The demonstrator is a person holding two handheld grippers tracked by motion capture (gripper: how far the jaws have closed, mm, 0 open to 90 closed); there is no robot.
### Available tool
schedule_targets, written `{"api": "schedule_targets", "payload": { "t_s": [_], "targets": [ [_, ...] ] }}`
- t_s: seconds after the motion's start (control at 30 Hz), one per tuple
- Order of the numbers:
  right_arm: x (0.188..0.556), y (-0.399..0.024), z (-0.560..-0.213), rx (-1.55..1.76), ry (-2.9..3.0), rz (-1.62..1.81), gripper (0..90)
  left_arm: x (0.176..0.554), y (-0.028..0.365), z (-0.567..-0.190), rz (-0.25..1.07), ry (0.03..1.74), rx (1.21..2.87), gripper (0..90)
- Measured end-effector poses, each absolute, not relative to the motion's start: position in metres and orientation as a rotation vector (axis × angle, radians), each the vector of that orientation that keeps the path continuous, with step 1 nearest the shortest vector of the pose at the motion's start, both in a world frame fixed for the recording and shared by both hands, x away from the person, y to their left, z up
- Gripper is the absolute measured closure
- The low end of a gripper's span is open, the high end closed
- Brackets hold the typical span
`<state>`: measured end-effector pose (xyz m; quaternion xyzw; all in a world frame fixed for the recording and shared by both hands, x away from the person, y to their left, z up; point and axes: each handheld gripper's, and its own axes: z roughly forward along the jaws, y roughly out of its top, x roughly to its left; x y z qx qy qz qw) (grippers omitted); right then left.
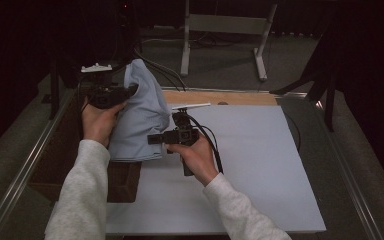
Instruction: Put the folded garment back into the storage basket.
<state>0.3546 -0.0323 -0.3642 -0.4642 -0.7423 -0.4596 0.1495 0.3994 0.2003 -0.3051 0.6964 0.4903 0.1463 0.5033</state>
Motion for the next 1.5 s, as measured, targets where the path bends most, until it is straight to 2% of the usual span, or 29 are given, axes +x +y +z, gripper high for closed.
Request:
{"api": "schedule_targets", "payload": {
  "t_s": [1.5],
  "targets": [
    [0.353, 0.019, -0.385, -1.299, -2.14, -1.318, 78.9, 0.391, 0.244, -0.317, 0.387, 1.258, 1.65, 82.2]
  ]
}}
